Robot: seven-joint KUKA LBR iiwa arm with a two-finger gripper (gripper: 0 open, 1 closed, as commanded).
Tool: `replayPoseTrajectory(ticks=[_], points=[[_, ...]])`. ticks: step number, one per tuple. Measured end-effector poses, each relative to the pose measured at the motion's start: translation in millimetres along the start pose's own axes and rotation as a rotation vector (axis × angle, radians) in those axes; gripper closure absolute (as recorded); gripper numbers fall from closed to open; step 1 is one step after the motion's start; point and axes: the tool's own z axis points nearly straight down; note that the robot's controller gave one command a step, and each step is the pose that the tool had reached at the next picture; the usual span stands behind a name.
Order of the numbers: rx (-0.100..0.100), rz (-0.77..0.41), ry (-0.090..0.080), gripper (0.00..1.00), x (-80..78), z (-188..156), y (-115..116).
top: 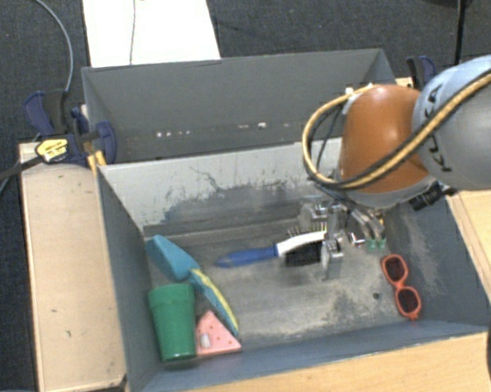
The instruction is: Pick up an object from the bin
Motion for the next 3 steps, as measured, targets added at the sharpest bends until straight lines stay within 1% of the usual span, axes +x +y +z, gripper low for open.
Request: replayPoseTrajectory(ticks=[1, 2, 3], points=[[0.0, -0.301, -0.009, 1.0, -23.9, 22, 19], [0.0, -0.3, -0.009, 1.0, -23.9, 22, 19], [-0.001, -0.287, -0.011, 1.0, -22.7, -101, 20]])
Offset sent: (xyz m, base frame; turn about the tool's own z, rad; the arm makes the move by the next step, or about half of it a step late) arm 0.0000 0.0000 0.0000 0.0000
